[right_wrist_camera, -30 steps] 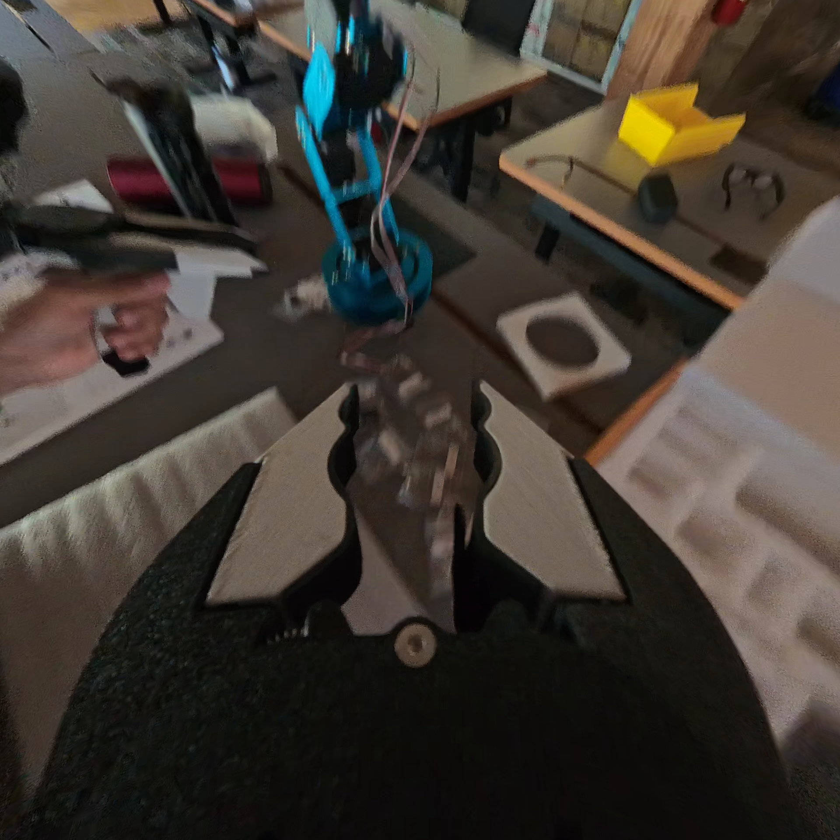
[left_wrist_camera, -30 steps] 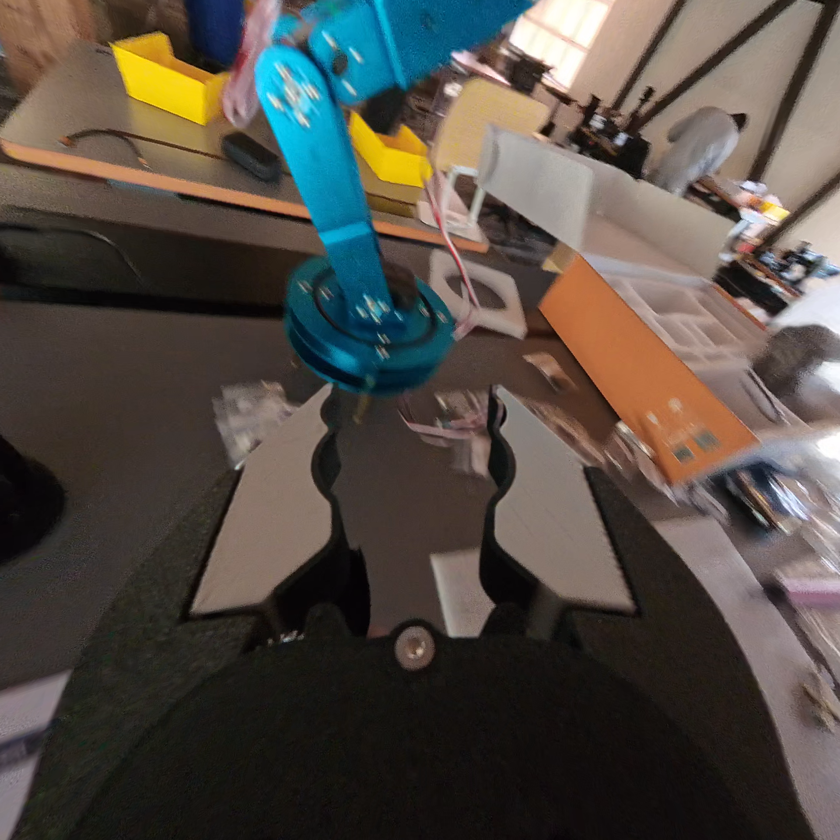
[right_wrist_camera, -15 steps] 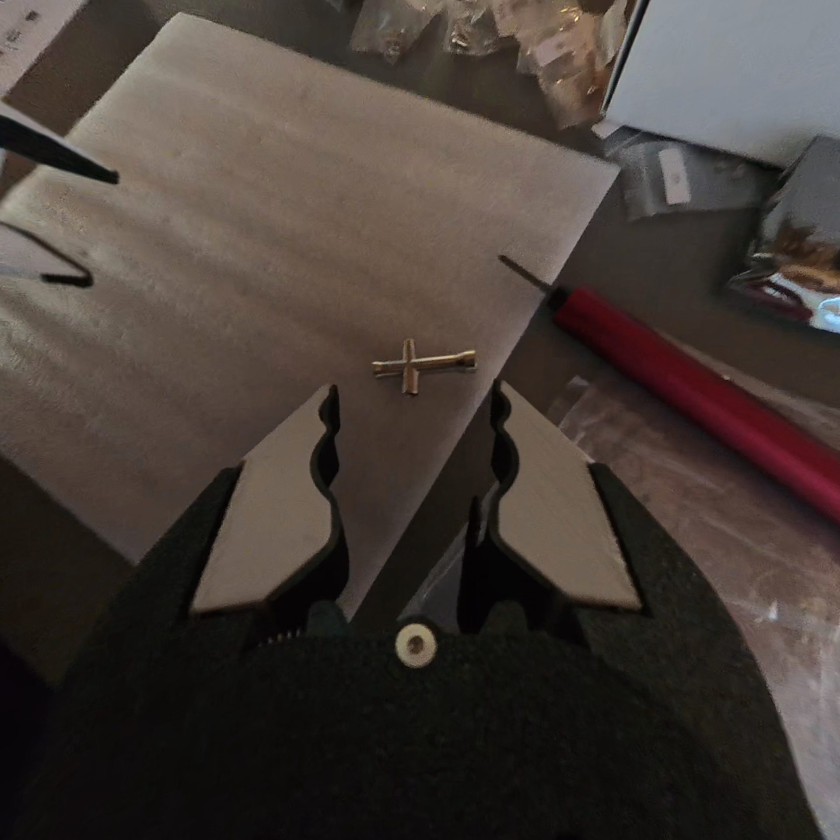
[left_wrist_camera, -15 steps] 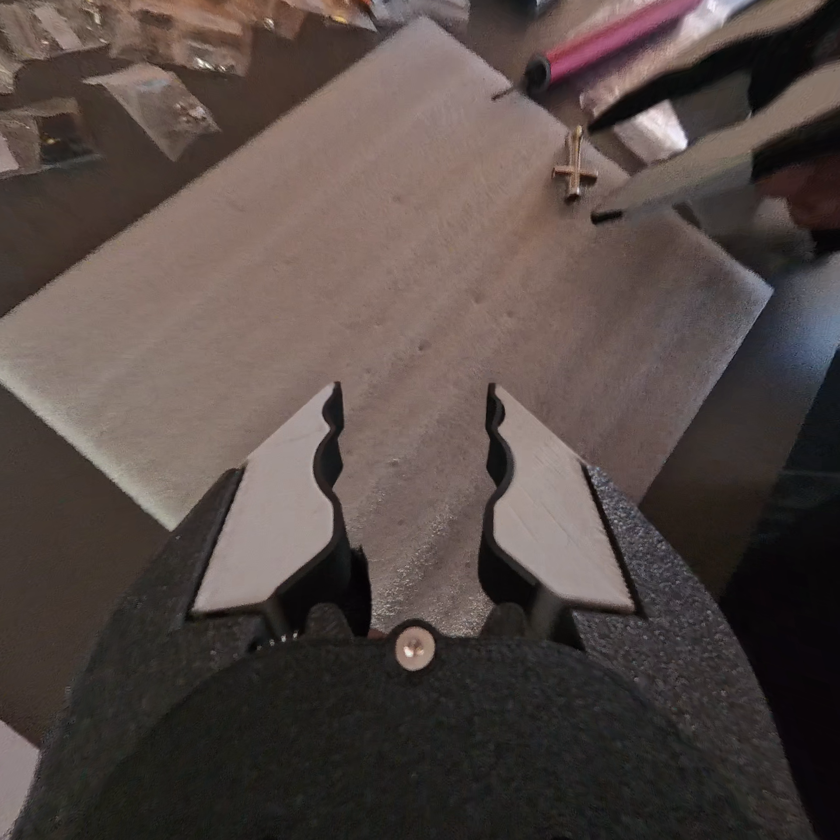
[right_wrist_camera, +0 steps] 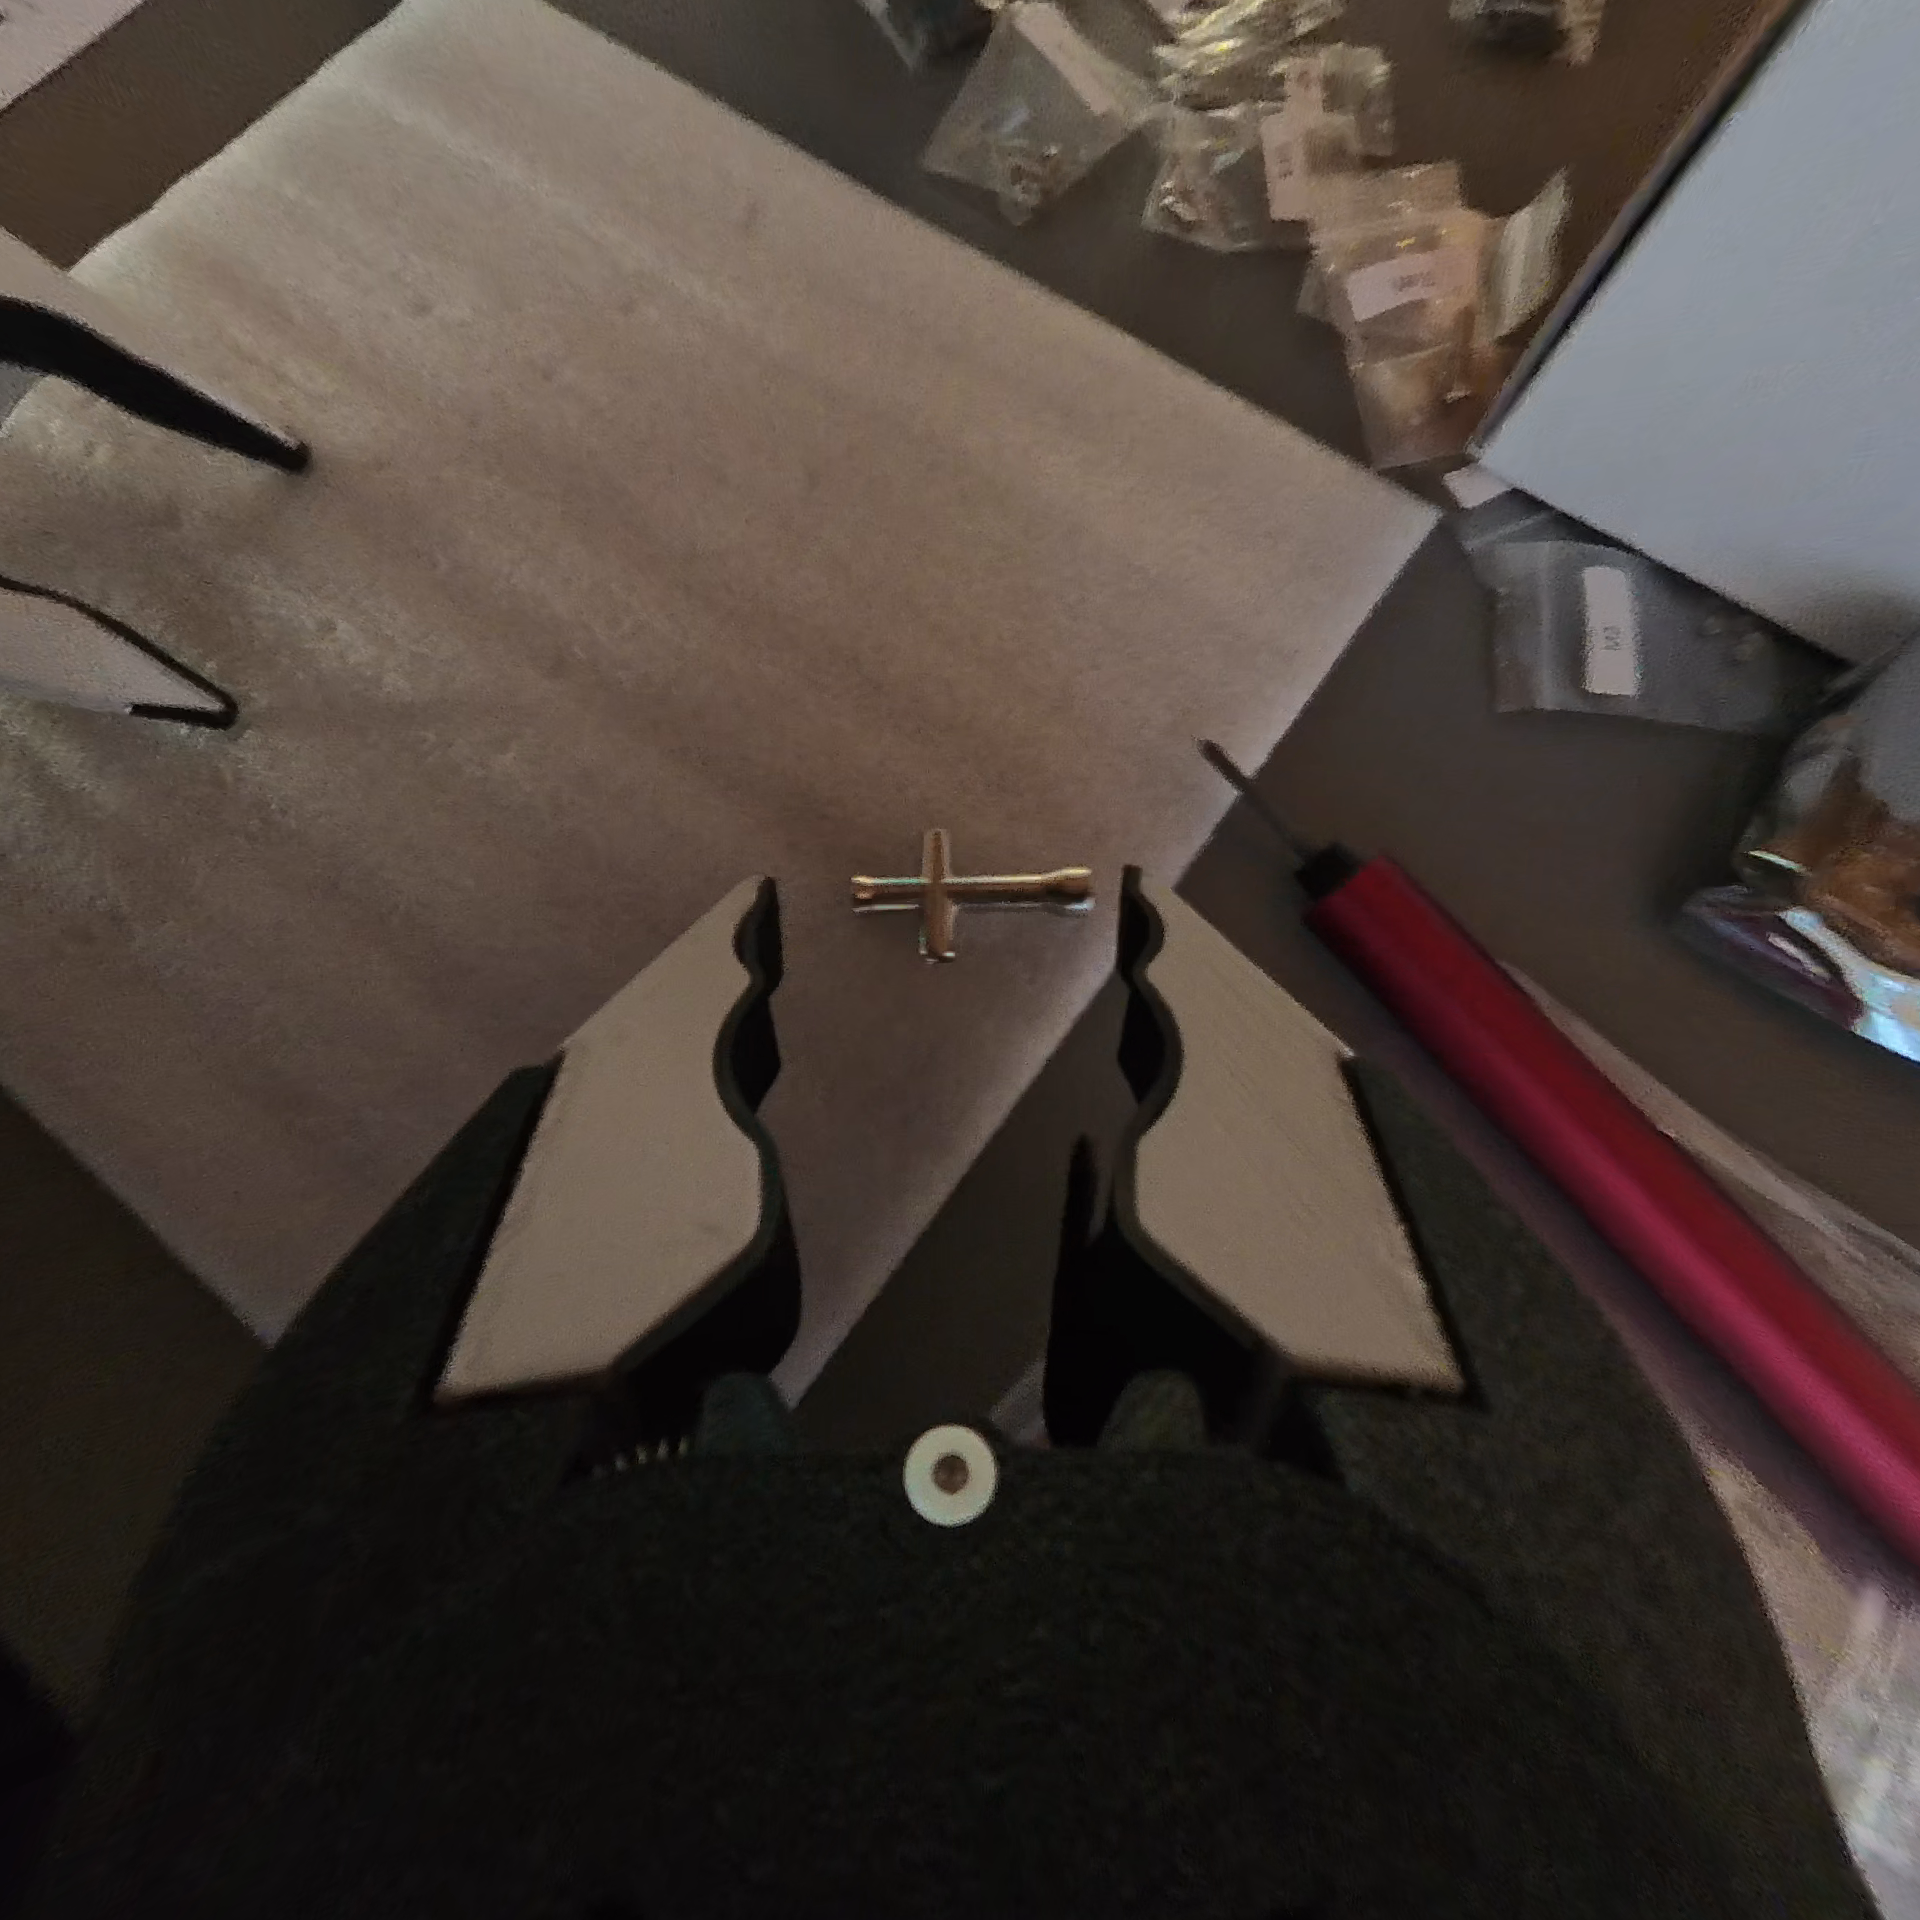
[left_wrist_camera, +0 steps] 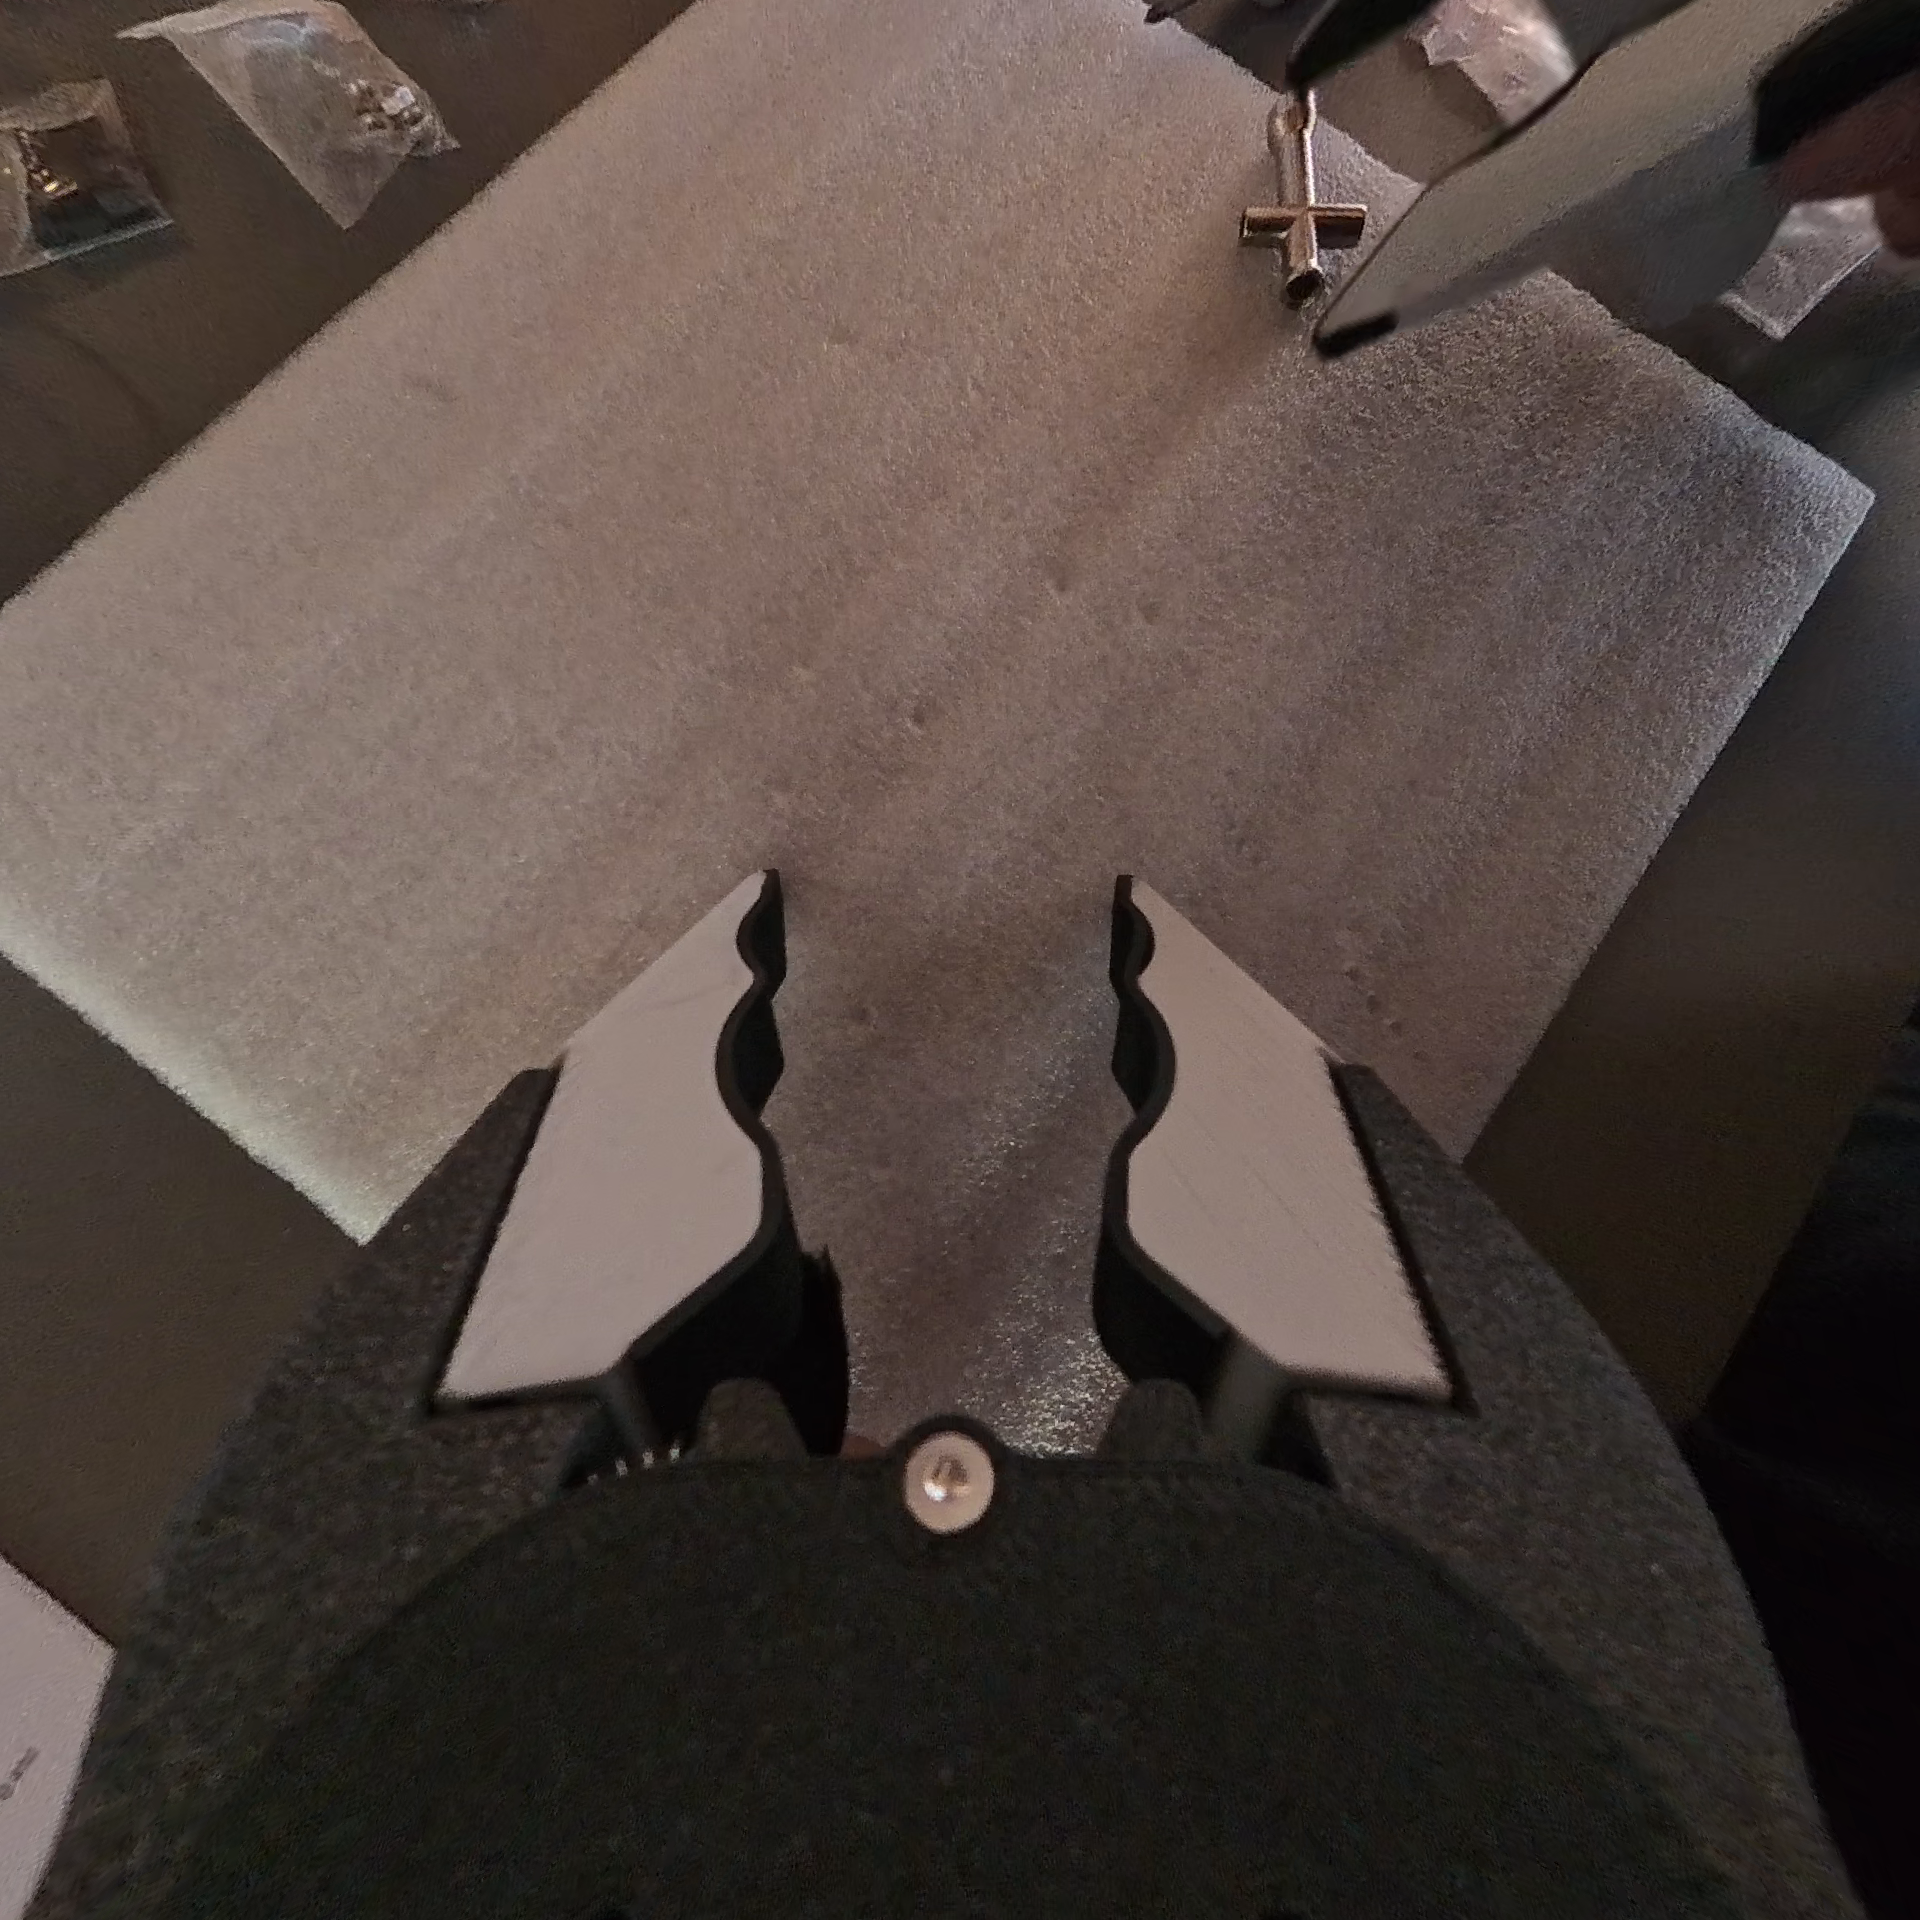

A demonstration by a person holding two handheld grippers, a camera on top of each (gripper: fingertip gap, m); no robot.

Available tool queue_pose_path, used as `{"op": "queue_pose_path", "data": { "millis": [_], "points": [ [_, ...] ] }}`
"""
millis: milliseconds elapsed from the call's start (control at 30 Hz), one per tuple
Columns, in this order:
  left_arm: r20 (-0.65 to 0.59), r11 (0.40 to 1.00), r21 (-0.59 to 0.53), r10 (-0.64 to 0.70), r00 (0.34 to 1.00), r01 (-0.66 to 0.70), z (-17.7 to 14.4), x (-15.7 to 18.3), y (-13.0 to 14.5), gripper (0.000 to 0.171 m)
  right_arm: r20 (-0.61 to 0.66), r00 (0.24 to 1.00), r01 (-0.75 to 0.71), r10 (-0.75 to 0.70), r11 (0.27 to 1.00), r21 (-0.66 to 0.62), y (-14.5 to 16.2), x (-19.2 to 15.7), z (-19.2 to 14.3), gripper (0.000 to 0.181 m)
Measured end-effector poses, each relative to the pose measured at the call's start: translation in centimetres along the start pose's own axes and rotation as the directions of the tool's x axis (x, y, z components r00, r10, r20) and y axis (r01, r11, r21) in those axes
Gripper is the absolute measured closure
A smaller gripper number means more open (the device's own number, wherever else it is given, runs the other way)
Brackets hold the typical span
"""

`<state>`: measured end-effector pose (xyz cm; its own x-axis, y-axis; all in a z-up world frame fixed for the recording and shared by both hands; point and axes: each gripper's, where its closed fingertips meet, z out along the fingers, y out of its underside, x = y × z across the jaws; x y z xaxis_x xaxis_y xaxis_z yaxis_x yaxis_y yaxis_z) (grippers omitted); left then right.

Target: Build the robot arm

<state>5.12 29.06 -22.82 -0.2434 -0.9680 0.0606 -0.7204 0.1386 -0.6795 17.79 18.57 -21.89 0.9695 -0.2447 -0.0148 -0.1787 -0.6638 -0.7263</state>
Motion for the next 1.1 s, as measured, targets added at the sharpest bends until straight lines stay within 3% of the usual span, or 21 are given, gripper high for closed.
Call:
{"op": "queue_pose_path", "data": {
  "millis": [167,300,400,500,600,767,867,967,1033,1100],
  "points": [
    [0.011,1.000,-0.002,0.014,1.000,-0.014,-0.3,-0.2,0.5,0.109,0.002,1.000,0.010,-0.010,1.000,-0.012,0.3,0.1,0.2,0.136],
    [0.006,1.000,-0.021,0.013,1.000,-0.013,-1.6,-0.6,1.8,0.108,-0.182,0.983,-0.036,0.040,0.999,0.023,1.1,4.8,-5.7,0.136],
    [0.007,0.999,-0.041,-0.011,1.000,0.011,-3.1,-1.3,3.2,0.109,-0.411,0.899,-0.153,0.147,0.988,0.018,6.0,12.2,-14.0,0.135],
    [-0.001,0.999,-0.037,-0.036,0.999,0.036,-3.4,-1.5,3.5,0.109,-0.466,0.830,-0.331,0.307,0.943,0.033,12.7,17.4,-18.6,0.135],
    [0.012,0.999,-0.036,-0.014,1.000,0.014,-2.4,-1.4,2.6,0.109,-0.401,0.833,-0.404,0.382,0.914,0.032,15.9,18.8,-17.6,0.135],
    [0.028,0.996,-0.008,-0.087,0.996,0.088,-2.6,-1.1,1.9,0.109,-0.365,0.858,-0.376,0.361,0.926,0.032,16.2,18.9,-16.0,0.136],
    [0.001,0.965,0.118,-0.234,0.972,0.232,-6.0,-1.8,1.4,0.109,-0.361,0.847,-0.398,0.391,0.915,0.059,16.2,19.1,-16.4,0.120],
    [0.059,0.901,0.256,-0.377,0.925,0.351,-12.5,-6.4,2.8,0.109,-0.395,0.811,-0.411,0.431,0.901,0.137,14.6,19.0,-18.9,0.123],
    [0.188,0.865,0.326,-0.455,0.870,0.382,-18.1,-12.2,6.0,0.109,-0.429,0.796,-0.379,0.426,0.905,0.195,11.8,18.0,-20.8,0.128],
    [0.317,0.840,0.346,-0.524,0.791,0.418,-23.9,-18.4,10.8,0.107,-0.450,0.802,-0.297,0.393,0.916,0.271,7.2,16.1,-21.7,0.133]
  ]
}}
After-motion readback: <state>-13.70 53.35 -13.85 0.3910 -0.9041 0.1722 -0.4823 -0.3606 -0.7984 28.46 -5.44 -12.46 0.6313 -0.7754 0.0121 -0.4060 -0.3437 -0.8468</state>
